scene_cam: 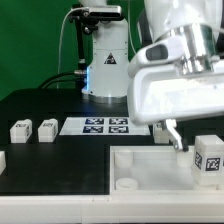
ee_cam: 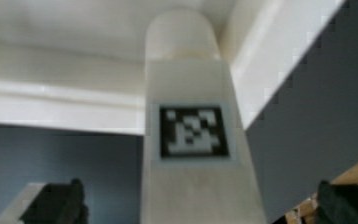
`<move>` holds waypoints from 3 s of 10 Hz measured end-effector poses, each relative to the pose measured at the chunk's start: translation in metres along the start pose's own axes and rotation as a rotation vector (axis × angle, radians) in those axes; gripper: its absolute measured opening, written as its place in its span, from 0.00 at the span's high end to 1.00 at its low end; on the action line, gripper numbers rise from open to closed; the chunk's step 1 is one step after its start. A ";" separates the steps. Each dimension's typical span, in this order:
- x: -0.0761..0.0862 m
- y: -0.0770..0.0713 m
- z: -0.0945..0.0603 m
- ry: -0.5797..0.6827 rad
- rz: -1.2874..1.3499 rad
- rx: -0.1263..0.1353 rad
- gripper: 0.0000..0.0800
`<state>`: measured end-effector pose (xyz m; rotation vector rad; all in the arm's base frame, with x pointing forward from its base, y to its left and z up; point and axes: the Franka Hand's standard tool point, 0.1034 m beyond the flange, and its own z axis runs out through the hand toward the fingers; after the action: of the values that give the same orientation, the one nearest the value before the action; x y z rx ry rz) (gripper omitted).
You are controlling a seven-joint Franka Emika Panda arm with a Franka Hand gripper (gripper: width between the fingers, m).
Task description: Assemble one leg
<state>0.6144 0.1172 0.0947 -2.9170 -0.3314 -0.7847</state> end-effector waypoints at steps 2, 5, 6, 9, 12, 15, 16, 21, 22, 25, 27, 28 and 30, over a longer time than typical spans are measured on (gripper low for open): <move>0.007 0.000 -0.004 -0.084 0.004 0.025 0.19; 0.011 0.000 -0.001 -0.366 0.020 0.101 0.19; 0.003 0.003 0.001 -0.491 0.007 0.126 0.19; 0.005 0.013 0.007 -0.556 -0.013 0.142 0.19; 0.004 0.013 0.007 -0.557 -0.013 0.142 0.19; 0.002 0.013 0.011 -0.562 0.065 0.124 0.19; 0.000 0.014 0.015 -0.560 0.101 0.118 0.19; 0.001 0.015 0.019 -0.540 0.286 0.074 0.64; 0.001 0.015 0.019 -0.546 0.388 0.046 0.64; 0.002 0.016 0.021 -0.534 0.735 -0.044 0.64; 0.002 0.018 0.021 -0.534 1.040 -0.108 0.64; 0.001 0.019 0.021 -0.533 1.231 -0.150 0.63; 0.000 0.013 0.022 -0.530 1.505 -0.227 0.63</move>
Offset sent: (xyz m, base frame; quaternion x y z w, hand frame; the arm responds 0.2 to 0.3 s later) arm 0.0164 -0.0164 -0.0008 -0.0054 -0.2695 -0.0179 0.9628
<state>0.6278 0.1084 0.0751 -2.3950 1.7412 0.2153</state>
